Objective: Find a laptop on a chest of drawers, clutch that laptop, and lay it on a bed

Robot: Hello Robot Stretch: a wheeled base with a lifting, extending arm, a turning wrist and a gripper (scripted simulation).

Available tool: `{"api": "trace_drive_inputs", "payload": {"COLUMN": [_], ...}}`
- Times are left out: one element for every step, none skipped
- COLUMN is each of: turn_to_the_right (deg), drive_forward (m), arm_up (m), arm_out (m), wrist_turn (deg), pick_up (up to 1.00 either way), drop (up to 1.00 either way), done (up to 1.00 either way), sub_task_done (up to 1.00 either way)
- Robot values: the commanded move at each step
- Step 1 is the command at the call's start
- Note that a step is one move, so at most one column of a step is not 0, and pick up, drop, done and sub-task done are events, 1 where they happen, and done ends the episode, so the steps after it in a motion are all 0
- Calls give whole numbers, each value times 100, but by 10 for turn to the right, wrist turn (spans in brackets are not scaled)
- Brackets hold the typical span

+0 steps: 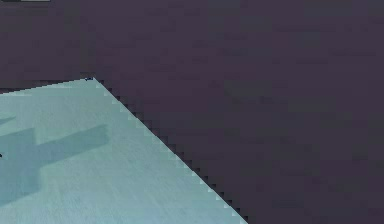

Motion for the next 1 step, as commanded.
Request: {"api": "trace_drive_inputs", "payload": {"turn_to_the_right": [0], "drive_forward": [0], "arm_up": [10], "arm_out": [0], "wrist_turn": [0], "pick_up": [0], "drop": [0], "done": [0], "sub_task_done": [0]}}
